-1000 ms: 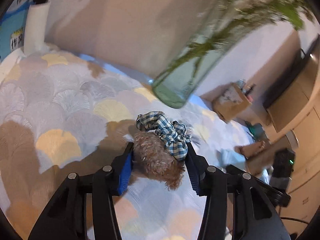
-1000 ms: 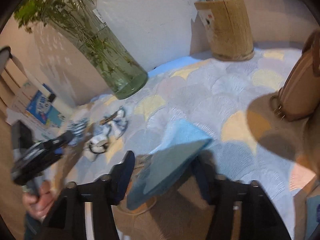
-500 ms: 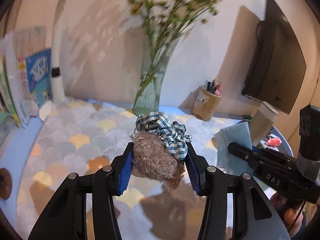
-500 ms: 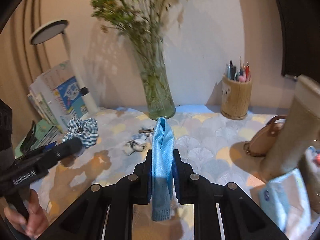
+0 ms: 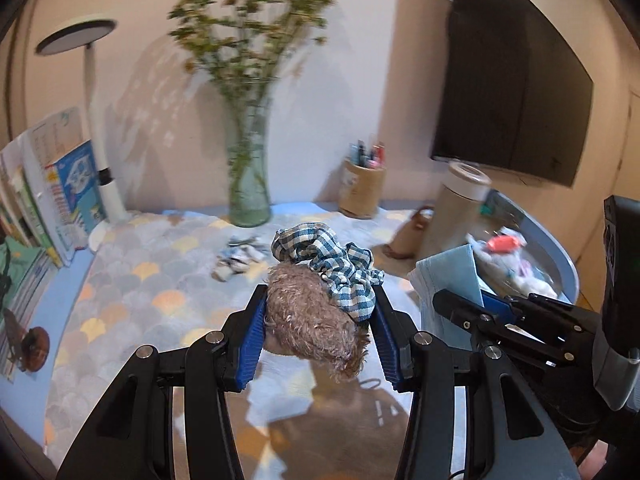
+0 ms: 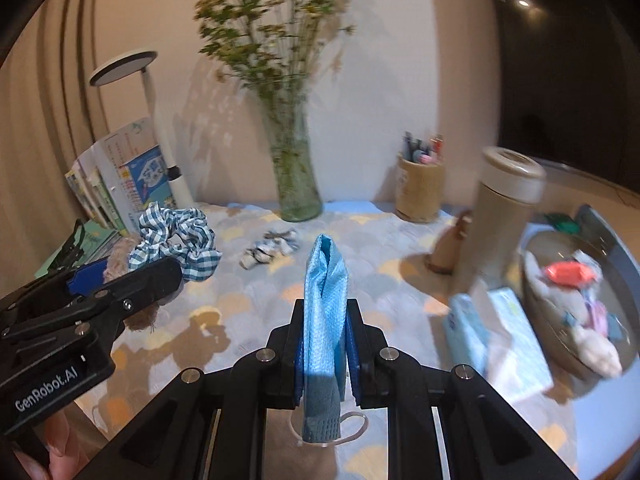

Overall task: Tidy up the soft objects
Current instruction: 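Carry the brown plush and blue cloth over to the glass bowl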

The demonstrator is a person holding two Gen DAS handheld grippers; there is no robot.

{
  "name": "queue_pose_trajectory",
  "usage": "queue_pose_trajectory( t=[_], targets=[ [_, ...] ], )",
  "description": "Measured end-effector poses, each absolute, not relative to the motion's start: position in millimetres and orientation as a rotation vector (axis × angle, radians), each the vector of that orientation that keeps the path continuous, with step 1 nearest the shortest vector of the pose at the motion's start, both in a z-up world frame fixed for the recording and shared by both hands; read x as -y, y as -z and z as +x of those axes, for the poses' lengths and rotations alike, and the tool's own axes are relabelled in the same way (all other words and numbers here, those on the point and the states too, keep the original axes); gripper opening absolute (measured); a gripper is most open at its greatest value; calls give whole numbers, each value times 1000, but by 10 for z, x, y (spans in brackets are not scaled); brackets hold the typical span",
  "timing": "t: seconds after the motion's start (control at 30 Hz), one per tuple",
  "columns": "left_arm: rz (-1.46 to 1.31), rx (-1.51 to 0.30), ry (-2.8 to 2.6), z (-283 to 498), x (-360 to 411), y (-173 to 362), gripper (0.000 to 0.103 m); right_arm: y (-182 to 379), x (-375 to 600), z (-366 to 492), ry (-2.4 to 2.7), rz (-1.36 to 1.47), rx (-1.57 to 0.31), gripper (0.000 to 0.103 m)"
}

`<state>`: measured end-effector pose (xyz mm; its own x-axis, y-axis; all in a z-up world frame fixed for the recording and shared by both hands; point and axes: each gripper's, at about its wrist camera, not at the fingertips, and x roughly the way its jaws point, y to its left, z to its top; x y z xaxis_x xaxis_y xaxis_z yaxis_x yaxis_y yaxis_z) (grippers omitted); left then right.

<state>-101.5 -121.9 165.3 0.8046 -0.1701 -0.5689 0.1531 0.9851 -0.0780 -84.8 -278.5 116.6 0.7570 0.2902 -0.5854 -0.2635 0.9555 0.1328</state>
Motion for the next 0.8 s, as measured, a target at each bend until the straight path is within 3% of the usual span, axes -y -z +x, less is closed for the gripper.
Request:
queue_pose_trajectory(
  t=[0.8],
  targets=[
    [153,-636,332,-534,3166,-1709,46,-1327,5192,-1000,27,310,-551,17]
  ],
)
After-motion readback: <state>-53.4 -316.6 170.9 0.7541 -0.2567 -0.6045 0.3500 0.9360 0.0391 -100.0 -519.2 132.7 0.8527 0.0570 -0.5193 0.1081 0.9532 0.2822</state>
